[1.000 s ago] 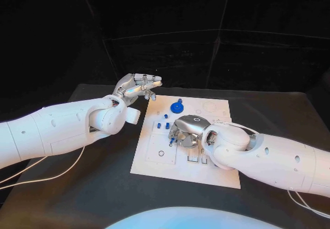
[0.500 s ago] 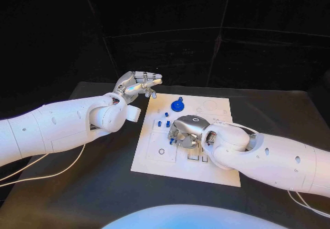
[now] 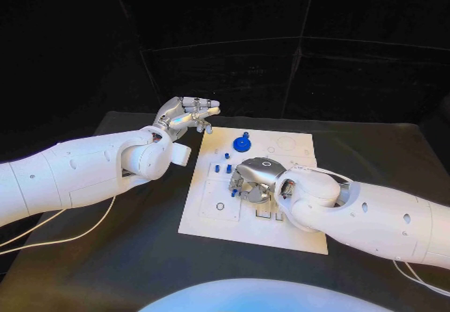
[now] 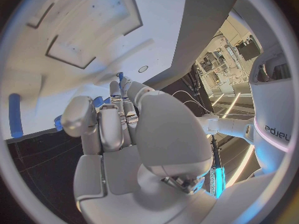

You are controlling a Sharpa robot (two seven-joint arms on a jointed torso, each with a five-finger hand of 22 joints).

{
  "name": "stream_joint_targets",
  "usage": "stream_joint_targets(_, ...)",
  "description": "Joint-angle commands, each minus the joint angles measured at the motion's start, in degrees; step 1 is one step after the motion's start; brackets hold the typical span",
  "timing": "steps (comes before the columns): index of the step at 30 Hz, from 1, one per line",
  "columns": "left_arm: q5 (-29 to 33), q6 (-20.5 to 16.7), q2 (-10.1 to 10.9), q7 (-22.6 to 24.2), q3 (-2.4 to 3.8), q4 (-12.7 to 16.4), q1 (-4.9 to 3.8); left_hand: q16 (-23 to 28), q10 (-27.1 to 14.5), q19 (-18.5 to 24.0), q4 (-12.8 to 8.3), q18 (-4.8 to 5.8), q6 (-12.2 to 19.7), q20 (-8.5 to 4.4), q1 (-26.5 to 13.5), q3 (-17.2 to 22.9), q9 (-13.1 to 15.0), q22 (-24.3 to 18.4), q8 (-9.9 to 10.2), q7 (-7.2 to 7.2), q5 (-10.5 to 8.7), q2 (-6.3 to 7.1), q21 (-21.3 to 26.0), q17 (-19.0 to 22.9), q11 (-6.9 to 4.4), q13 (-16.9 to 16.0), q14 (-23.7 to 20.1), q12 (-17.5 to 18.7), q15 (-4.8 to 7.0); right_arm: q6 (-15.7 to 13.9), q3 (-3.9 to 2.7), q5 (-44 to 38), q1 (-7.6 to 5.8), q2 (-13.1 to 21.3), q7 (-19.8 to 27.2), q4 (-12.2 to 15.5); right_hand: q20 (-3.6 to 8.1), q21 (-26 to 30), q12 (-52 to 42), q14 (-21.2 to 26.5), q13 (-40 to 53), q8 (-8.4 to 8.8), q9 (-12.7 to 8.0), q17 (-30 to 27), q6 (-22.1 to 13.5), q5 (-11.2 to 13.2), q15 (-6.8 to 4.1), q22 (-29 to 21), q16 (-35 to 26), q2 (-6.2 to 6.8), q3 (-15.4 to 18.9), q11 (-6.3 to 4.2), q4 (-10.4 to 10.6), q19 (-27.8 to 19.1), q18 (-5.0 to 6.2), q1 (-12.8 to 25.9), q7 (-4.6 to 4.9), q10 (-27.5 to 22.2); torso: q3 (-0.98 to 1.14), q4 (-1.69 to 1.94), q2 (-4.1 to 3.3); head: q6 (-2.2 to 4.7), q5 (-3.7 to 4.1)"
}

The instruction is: Assemble the parts on the task board

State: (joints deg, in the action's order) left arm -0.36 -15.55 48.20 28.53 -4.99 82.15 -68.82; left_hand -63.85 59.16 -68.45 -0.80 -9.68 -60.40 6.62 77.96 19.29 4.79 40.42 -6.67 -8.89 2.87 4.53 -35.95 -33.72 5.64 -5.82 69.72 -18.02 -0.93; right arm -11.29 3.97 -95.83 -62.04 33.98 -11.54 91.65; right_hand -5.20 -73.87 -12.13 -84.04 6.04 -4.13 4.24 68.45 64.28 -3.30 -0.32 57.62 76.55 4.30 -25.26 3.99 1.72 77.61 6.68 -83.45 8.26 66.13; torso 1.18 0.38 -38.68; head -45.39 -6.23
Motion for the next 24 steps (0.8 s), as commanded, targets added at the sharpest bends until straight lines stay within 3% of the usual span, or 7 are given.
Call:
stream_joint_targets(1,0.2,0.2,-0.1,0.6,0.05,0.0,-0.1,0.3,-0.4,0.3,0.1,-0.76,0.0,-0.04,0.1,-0.3,0.0,-0.1,-0.3,-0.13,0.1,-0.25,0.2,0.1,-0.05,0.0,-0.2,-0.4,0.05,0.3,-0.01,-1.2,-0.05,0.0,-0.6,0.1,0.09,-0.2,0.0,-2.4,-0.1,-0.23,0.1,-0.1,0.3,-0.3,-0.43,0.0,0.0,0.08,-0.4,0.13,-0.1,0.2,-0.77,0.4,0.08,0.4,-0.02,-0.03,-0.03,-0.06,0.01)
stream_joint_targets(10,0.2,0.3,-0.1,0.5,0.05,0.0,-0.1,0.3,-0.5,0.3,0.1,-0.76,0.0,-0.02,0.1,-0.4,0.0,-0.1,-0.3,-0.16,0.1,-0.24,0.3,0.1,-0.03,0.0,-0.3,-0.4,0.02,1.0,-0.01,-2.1,-0.04,-0.5,-1.4,-0.1,0.09,-0.2,0.0,-2.4,-0.1,-0.23,0.1,-0.1,0.3,-0.3,-0.43,0.0,0.0,0.08,-0.4,0.13,-0.1,0.2,-0.77,0.4,0.08,0.4,-0.03,0.08,-0.04,-0.2,0.02)
stream_joint_targets(24,0.2,0.6,-0.2,0.4,0.05,0.0,-0.1,0.3,-0.6,0.3,0.0,-0.76,0.1,-0.01,0.2,-0.4,0.0,-0.1,-0.3,-0.16,0.1,-0.26,0.3,0.2,-0.01,0.0,-0.3,-0.4,0.0,5.2,-0.01,-3.5,-0.04,-1.4,-3.0,-0.2,0.05,-0.1,0.1,-2.3,-0.2,-0.11,0.0,-0.3,0.3,-0.2,-0.37,-0.1,-0.1,0.58,-0.3,0.19,0.0,0.1,-0.74,1.2,0.12,0.5,-0.07,0.1,0.02,-0.34,0.05)
